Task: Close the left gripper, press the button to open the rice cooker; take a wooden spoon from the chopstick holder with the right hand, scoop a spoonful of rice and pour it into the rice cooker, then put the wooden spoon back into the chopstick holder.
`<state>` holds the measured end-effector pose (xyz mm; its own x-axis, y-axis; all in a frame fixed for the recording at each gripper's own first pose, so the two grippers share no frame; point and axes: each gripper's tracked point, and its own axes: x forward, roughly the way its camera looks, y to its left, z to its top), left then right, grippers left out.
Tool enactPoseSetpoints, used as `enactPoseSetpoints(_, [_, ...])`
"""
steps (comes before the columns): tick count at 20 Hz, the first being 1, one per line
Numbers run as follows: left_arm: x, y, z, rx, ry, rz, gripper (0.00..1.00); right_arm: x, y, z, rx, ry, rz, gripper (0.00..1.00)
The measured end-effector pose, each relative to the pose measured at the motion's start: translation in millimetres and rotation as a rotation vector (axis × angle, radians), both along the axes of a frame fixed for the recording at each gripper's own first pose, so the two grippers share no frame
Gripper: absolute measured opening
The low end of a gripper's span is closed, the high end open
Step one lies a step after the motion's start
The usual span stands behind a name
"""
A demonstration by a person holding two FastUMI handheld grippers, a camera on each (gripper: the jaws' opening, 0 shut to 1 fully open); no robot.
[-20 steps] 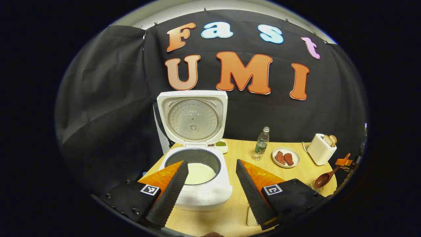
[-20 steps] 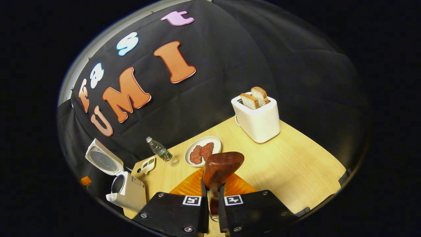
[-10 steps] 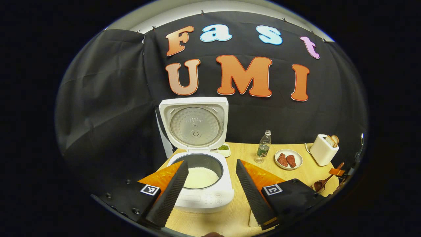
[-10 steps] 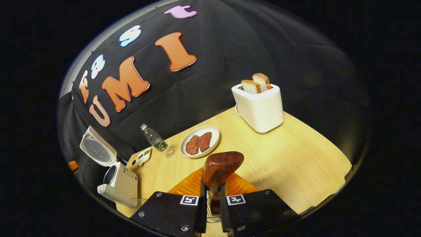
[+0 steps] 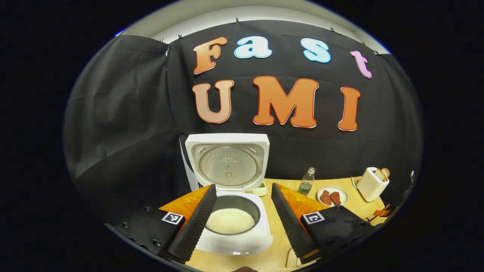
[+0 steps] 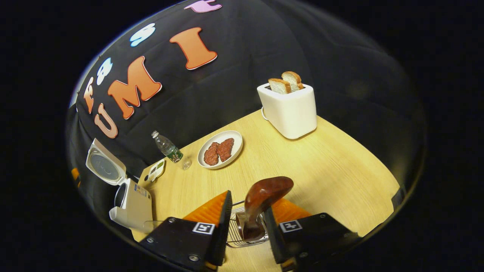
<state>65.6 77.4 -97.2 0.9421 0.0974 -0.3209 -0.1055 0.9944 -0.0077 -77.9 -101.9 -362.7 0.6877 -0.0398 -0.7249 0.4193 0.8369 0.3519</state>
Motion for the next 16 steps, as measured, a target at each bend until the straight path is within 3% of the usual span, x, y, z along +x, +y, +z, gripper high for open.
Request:
enactPoseSetpoints(1, [8,5,10,0.005,-0.016,0.001,0.98,-1,-6,9,-0.029,-0.01,-0.001,0.56])
enactPoseSetpoints(2, [17,8,21,0.018,-0.035,0.001,0.98,0,-11,17,-0.057,-0.017,-0.005,0.66])
enactPoseSetpoints(4, [36,22,40,0.047,-0.081,0.018,0.98,-1,-20,34,-0.098,-0.032,-0.007,0.77])
enactPoseSetpoints(10, [107,48,68,-0.036,-0.091,0.044,0.96,-2,-34,102,-0.195,-0.125,0.004,0.89])
enactPoseSetpoints(13, [147,58,70,-0.044,-0.05,0.048,0.98,-12,-43,126,-0.251,-0.154,0.001,0.9])
enactPoseSetpoints(16, [185,55,67,-0.124,-0.004,0.022,0.98,-24,-49,142,-0.27,-0.164,-0.021,0.9])
